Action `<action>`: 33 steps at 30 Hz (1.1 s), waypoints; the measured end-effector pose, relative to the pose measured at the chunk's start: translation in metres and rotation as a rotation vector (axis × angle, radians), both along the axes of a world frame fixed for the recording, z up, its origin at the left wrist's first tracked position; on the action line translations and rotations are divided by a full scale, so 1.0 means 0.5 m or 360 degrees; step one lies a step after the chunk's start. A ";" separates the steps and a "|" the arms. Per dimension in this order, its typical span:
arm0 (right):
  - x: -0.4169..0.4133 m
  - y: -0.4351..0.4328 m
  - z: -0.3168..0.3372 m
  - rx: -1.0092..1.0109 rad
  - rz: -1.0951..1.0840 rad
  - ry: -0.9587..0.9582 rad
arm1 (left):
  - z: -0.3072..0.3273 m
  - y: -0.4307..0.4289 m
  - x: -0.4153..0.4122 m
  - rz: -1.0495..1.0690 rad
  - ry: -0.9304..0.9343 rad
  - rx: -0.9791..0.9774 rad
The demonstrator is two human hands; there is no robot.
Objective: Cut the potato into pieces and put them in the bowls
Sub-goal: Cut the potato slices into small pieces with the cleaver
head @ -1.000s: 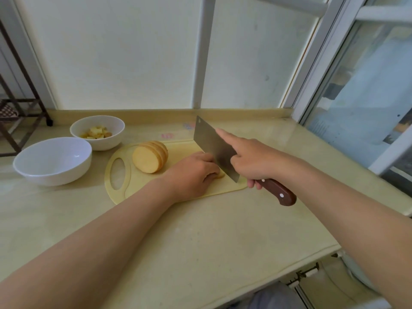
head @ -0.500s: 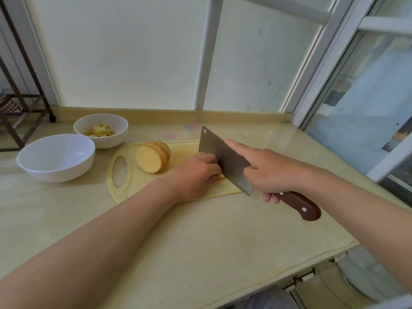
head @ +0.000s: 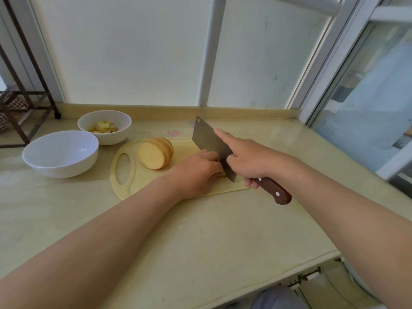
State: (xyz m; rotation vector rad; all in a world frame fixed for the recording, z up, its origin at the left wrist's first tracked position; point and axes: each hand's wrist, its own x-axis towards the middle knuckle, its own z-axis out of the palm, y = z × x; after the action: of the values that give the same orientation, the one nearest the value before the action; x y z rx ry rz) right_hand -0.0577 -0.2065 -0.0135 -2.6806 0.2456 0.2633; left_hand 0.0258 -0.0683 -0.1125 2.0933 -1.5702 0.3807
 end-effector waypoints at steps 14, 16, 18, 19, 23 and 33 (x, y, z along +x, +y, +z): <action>-0.027 -0.019 0.018 0.0080 -0.0023 -0.0062 | 0.010 0.008 -0.004 -0.0016 -0.0030 -0.0043; -0.029 -0.015 0.024 0.0064 -0.0001 -0.0060 | 0.011 0.009 -0.004 -0.0013 -0.0023 -0.0038; -0.033 -0.010 0.024 0.0038 0.0019 -0.0043 | 0.012 0.011 -0.002 -0.0013 -0.0031 -0.0038; -0.035 -0.009 0.023 0.0029 0.0028 -0.0033 | 0.013 0.012 -0.001 -0.0014 -0.0039 -0.0038; -0.047 -0.009 0.018 0.0023 0.0045 -0.0015 | 0.017 0.016 -0.004 -0.0024 -0.0078 -0.0023; -0.081 -0.009 0.032 -0.0033 0.0038 0.0055 | 0.017 0.017 0.001 -0.0016 -0.0106 0.0021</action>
State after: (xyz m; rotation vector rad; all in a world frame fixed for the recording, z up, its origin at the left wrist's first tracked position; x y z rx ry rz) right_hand -0.0984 -0.2110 0.0025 -2.7029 0.2283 0.3160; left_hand 0.0261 -0.0596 -0.1039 2.1016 -1.6244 0.4417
